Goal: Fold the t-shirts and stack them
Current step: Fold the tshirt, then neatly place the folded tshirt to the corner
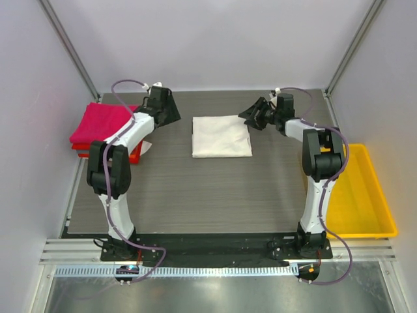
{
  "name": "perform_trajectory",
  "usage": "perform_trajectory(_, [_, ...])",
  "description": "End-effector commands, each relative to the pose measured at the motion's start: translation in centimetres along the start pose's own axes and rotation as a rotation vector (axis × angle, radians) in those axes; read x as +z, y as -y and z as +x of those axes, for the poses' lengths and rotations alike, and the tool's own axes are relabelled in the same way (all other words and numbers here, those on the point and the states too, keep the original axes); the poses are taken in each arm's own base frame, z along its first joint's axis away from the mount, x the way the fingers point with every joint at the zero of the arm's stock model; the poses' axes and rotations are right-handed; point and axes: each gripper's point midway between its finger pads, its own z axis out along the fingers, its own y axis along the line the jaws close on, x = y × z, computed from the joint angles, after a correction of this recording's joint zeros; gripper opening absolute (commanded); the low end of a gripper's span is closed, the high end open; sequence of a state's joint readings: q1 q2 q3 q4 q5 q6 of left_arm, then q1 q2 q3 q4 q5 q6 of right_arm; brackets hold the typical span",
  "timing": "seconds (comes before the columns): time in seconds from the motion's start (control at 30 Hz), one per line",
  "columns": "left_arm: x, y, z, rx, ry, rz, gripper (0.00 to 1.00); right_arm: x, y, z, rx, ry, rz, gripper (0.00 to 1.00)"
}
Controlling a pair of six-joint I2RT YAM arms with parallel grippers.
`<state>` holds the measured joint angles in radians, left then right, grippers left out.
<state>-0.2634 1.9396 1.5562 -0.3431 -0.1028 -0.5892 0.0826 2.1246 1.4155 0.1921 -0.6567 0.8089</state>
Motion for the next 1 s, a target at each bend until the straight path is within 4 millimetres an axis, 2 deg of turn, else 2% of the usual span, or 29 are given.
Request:
perform_trajectory(0.0, [-2.0,-4.0,1.3,0.262,0.006,-0.295,0.59,-2.0,-1.8,-0.9,-0.081,0.054,0.000,0.59])
perform_trajectory(0.07, [-2.0,-3.6,1.3,0.298,0.003,-0.305,0.60,-2.4,-0.4,-0.3,-0.069,0.040,0.072,0.59])
perform_trajectory(0.13, [-1.3,-2.9,2.3,0.303,-0.032,-0.270,0.62,-2.7,0.4,-0.6,-0.094,0.060,0.131,0.64])
perform_trajectory(0.17, [-0.8,-1.9,2.9,0.278,-0.054,-0.218,0.69,-2.9,1.1,-0.4,-0.086,0.050,0.174,0.66])
perform_trajectory(0.27, [0.4,-0.6,3.9,0.200,-0.074,-0.157,0.79,-3.1,3.2,-0.5,-0.096,0.054,0.276,0.75])
perform_trajectory(0.3, [0.8,0.8,4.0,0.170,-0.073,-0.081,0.80,-3.1,3.5,-0.6,-0.100,0.053,0.287,0.75])
perform_trajectory(0.4, [1.9,2.4,4.9,0.101,-0.091,-0.006,0.84,-2.4,4.8,-0.6,-0.107,0.043,0.320,0.76])
perform_trajectory(0.47, [2.9,2.7,5.5,0.084,-0.111,0.005,0.85,-1.8,6.1,-0.5,-0.102,0.029,0.345,0.76])
perform_trajectory(0.5, [3.2,2.9,5.5,0.081,-0.115,0.008,0.84,-1.5,6.0,-0.8,-0.107,0.032,0.343,0.76])
perform_trajectory(0.6, [4.1,2.5,5.5,0.099,-0.128,-0.025,0.84,-0.5,6.7,-1.0,-0.097,0.015,0.350,0.74])
perform_trajectory(0.73, [4.0,0.6,5.4,0.173,-0.138,-0.113,0.81,0.9,7.6,-0.3,-0.100,-0.020,0.372,0.66])
perform_trajectory(0.87, [3.3,-0.9,6.0,0.162,-0.165,-0.145,0.80,2.0,8.0,0.2,-0.095,-0.032,0.389,0.65])
perform_trajectory(0.9, [2.8,-1.1,5.5,0.154,-0.152,-0.145,0.80,2.1,8.2,0.3,-0.090,-0.034,0.391,0.65])
perform_trajectory(0.97, [2.0,-2.6,6.0,0.210,-0.145,-0.203,0.77,2.1,8.1,0.3,-0.089,-0.036,0.389,0.64])
